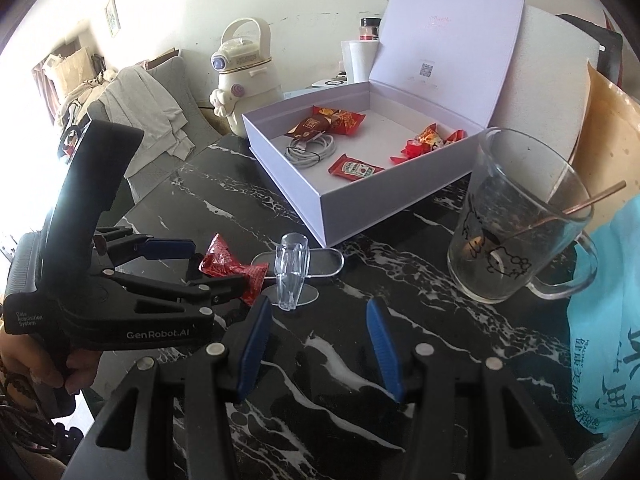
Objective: Organize objects
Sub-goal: 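Grasp the red snack packet with left tool while right grasps the clear plastic stand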
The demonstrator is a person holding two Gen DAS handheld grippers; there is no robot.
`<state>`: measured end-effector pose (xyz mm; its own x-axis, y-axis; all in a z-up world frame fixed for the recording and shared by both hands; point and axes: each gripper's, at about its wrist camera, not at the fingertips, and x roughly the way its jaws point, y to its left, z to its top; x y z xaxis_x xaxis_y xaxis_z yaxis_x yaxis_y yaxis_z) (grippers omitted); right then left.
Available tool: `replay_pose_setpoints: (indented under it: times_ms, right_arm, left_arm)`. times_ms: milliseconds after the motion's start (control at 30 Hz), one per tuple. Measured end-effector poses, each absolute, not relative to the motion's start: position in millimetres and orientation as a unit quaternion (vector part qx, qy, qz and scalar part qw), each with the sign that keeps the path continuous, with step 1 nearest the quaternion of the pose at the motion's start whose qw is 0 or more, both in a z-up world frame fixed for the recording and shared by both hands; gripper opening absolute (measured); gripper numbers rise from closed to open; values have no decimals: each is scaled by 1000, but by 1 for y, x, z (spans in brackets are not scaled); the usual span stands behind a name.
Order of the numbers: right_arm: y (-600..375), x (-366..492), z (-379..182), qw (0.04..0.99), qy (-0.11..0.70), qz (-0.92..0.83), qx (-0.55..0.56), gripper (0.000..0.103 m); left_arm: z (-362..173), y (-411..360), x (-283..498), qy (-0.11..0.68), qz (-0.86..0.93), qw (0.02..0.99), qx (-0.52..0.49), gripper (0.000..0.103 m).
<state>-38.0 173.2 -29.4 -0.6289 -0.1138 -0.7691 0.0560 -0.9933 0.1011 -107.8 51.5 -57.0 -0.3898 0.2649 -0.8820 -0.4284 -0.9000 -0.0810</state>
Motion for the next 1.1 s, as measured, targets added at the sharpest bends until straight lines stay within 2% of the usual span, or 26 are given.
replay_pose_setpoints:
  times_ms: [167, 467, 567, 700, 1100]
  right_arm:
    - [167, -47, -32, 62, -34, -900, 430, 50]
    - [154, -70, -46, 67, -36, -890, 449, 50]
    - [153, -76, -49, 66, -30, -889, 451, 62]
    - [153, -79, -53, 74, -21, -888, 454, 69]
    - [147, -91, -66, 93, 1, -884, 459, 69]
  left_arm:
    - [-61, 42, -111, 101, 829, 198, -512, 70]
    - [-61, 20, -123, 72, 823, 210, -522, 70]
    - [-61, 16, -125, 57, 818, 216, -531, 74]
    - [-63, 19, -126, 59, 813, 224, -534, 78]
    - [-67, 26, -127, 92, 813, 219, -531, 81]
